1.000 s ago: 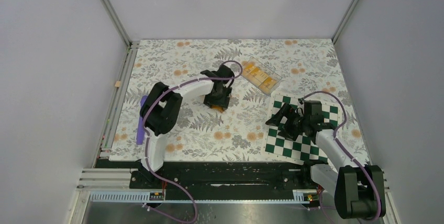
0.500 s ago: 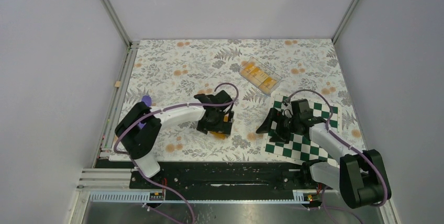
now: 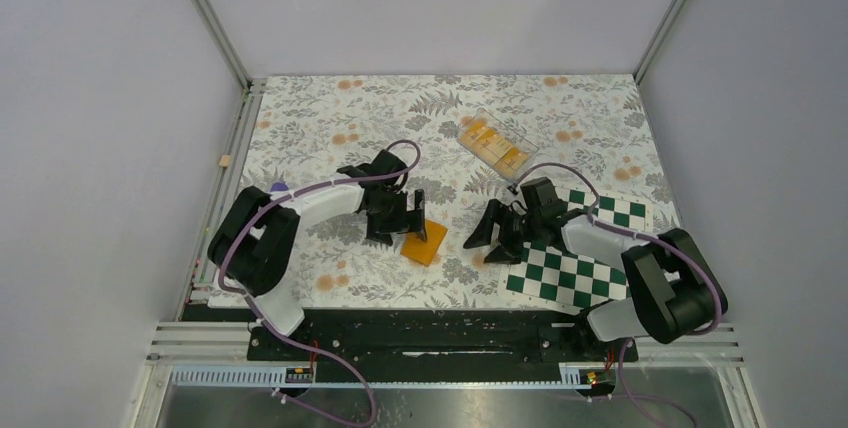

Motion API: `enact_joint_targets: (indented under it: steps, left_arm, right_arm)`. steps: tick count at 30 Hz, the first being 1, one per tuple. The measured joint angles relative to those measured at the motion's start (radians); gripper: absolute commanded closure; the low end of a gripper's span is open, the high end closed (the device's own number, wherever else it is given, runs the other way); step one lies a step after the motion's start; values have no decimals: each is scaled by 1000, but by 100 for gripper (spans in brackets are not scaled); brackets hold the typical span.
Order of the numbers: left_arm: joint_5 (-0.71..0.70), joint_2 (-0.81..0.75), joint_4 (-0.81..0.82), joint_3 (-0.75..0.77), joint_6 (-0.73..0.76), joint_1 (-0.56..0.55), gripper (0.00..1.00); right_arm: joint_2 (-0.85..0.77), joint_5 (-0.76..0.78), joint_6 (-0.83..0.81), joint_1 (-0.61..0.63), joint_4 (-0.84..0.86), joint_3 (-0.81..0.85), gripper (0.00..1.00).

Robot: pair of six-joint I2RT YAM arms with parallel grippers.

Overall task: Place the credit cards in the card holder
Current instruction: Move the card holder to the center of the board, then pick up the card holder from the center of the board.

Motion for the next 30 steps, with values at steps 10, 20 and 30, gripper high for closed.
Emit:
enact_joint_targets:
  steps: [10,20,30]
  left_arm:
    - [212,42,189,-48,-7,11,46]
    - [336,-5,426,-230,-129,0,60]
    - [339,-56,484,-309,-184,-2,56]
  right_arm:
    - [235,-22,183,79,250,53,32]
    - [336,-24,243,116,348,105,56]
    - [328,10,262,120,444,64,100]
